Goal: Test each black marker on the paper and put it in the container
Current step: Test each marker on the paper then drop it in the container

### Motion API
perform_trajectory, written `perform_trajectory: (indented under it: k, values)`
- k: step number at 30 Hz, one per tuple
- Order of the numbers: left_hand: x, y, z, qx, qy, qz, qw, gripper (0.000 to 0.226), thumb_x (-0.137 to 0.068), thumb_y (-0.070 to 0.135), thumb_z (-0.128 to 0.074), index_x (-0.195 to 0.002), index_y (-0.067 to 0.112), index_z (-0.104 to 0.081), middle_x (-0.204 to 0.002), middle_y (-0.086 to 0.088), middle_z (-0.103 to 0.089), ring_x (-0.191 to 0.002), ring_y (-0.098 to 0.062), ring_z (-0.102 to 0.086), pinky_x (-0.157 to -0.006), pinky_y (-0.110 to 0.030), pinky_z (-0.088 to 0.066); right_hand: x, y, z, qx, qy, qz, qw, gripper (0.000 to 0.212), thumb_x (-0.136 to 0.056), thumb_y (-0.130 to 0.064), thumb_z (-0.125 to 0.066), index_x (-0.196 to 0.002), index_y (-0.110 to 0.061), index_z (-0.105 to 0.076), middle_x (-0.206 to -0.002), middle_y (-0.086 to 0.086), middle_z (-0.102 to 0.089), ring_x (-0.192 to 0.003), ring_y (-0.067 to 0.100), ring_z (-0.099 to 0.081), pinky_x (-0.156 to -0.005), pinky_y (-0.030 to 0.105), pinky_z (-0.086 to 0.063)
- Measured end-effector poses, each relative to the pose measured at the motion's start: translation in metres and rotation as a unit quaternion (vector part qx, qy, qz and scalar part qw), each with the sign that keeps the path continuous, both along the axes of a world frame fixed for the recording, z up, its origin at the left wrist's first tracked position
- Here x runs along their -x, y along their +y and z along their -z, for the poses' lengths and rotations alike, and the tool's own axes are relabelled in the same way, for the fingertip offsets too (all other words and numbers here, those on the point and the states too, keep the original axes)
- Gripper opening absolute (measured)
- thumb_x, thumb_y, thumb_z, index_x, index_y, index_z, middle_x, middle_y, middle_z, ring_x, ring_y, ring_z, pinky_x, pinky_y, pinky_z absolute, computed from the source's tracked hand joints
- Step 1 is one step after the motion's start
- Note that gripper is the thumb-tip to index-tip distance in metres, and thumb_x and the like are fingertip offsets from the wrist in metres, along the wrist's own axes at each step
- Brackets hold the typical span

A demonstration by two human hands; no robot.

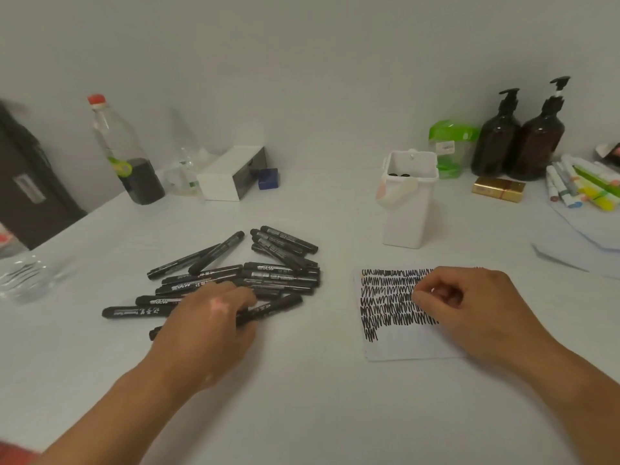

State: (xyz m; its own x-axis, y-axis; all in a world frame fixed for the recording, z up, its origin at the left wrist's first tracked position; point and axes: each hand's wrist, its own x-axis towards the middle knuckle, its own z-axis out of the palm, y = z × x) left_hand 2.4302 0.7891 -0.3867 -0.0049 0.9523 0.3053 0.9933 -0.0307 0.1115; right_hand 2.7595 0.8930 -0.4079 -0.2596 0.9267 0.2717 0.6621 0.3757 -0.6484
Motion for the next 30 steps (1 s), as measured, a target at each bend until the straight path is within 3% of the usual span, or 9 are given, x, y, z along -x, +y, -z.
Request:
perform_trajectory:
  k: [3, 7, 10, 13, 15, 19, 22, 26, 30]
  values:
    - [-0.01, -0.001, 0.002, 0.01, 0.015, -0.007, 1.0, 0.017, -0.084, 0.022, -0.07, -0.101, 0.023, -0.072, -0.091, 0.008, -0.067, -0.087, -0.019, -0.061, -0.074, -0.032, -0.05, -0.001, -0.002, -0.001, 0.008, 0.004, -0.008, 1.0, 0.008, -0.078, -0.043, -0.074, -0.081, -0.049, -0.07, -0.066, -0.018, -0.068, -0.062, 0.005, -0.06, -0.064, 0.034, -0.053]
    - [-0.016, 0.002, 0.01, 0.037, -0.015, -0.01, 0.999, 0.026, -0.094, 0.03, -0.059, -0.119, 0.03, -0.066, -0.102, 0.013, -0.063, -0.097, -0.013, -0.06, -0.083, -0.028, -0.049, -0.005, -0.001, -0.001, 0.003, 0.018, -0.015, 1.0, 0.01, -0.079, -0.037, -0.078, -0.071, -0.041, -0.073, -0.062, -0.015, -0.067, -0.058, 0.005, -0.058, -0.06, 0.015, -0.045]
    - [-0.023, 0.006, 0.01, 0.074, -0.057, 0.012, 0.996, 0.02, -0.094, 0.031, -0.06, -0.112, 0.033, -0.067, -0.093, 0.018, -0.059, -0.084, -0.004, -0.055, -0.072, -0.014, -0.042, -0.004, -0.001, -0.001, 0.014, 0.012, -0.017, 1.0, 0.008, -0.079, -0.037, -0.077, -0.075, -0.041, -0.072, -0.062, -0.012, -0.067, -0.056, 0.006, -0.058, -0.057, 0.018, -0.045]
    - [-0.034, 0.016, 0.0, 0.126, -0.184, 0.047, 0.974, 0.009, -0.09, 0.031, -0.065, -0.095, 0.038, -0.067, -0.079, 0.018, -0.065, -0.07, 0.001, -0.059, -0.061, -0.008, -0.041, -0.002, -0.002, 0.001, 0.017, 0.007, -0.025, 1.0, 0.01, -0.08, -0.035, -0.077, -0.071, -0.037, -0.072, -0.062, -0.011, -0.067, -0.054, 0.003, -0.056, -0.058, 0.018, -0.045]
    - [-0.046, 0.029, -0.007, 0.177, -0.324, 0.075, 0.926, 0.006, -0.09, 0.029, -0.067, -0.092, 0.035, -0.068, -0.079, 0.012, -0.071, -0.062, -0.001, -0.063, -0.058, -0.013, -0.047, 0.0, -0.003, 0.001, 0.022, 0.004, -0.032, 0.999, 0.011, -0.081, -0.033, -0.078, -0.071, -0.035, -0.072, -0.063, -0.01, -0.067, -0.054, 0.002, -0.055, -0.058, 0.017, -0.044]
    - [-0.077, 0.059, -0.014, 0.223, -0.555, 0.108, 0.794, 0.011, -0.092, 0.008, -0.067, -0.102, 0.011, -0.067, -0.09, -0.008, -0.072, -0.081, -0.024, -0.068, -0.078, -0.04, -0.058, 0.003, -0.006, 0.0, 0.031, 0.02, -0.042, 0.998, 0.009, -0.082, -0.036, -0.079, -0.074, -0.036, -0.073, -0.067, -0.017, -0.069, -0.055, 0.0, -0.056, -0.058, 0.014, -0.043]
    - [-0.095, 0.078, -0.011, 0.241, -0.651, 0.108, 0.712, 0.02, -0.091, -0.002, -0.064, -0.11, 0.002, -0.063, -0.092, -0.017, -0.067, -0.085, -0.03, -0.067, -0.077, -0.04, -0.058, 0.006, -0.008, -0.001, 0.044, 0.022, -0.066, 0.997, 0.014, -0.08, -0.05, -0.077, -0.085, -0.038, -0.073, -0.077, -0.024, -0.072, -0.064, 0.003, -0.06, -0.062, 0.015, -0.047]
    - [-0.106, 0.09, 0.0, 0.242, -0.697, 0.128, 0.663, 0.019, -0.089, -0.003, -0.065, -0.104, 0.008, -0.068, -0.096, -0.017, -0.068, -0.088, -0.026, -0.068, -0.073, -0.035, -0.057, 0.007, -0.008, 0.0, 0.06, 0.038, -0.078, 0.994, 0.037, -0.065, -0.069, -0.069, -0.09, -0.043, -0.063, -0.084, -0.027, -0.072, -0.062, 0.003, -0.054, -0.06, 0.016, -0.046]
    - [-0.106, 0.091, 0.011, 0.244, -0.723, 0.136, 0.632, 0.028, -0.078, -0.002, -0.074, -0.103, 0.006, -0.065, -0.095, -0.017, -0.071, -0.088, -0.027, -0.071, -0.072, -0.032, -0.058, 0.008, -0.006, 0.003, 0.09, 0.096, -0.082, 0.988, 0.033, -0.072, -0.044, -0.083, -0.094, -0.043, -0.059, -0.079, -0.016, -0.074, -0.056, 0.002, -0.047, -0.055, 0.015, -0.041]
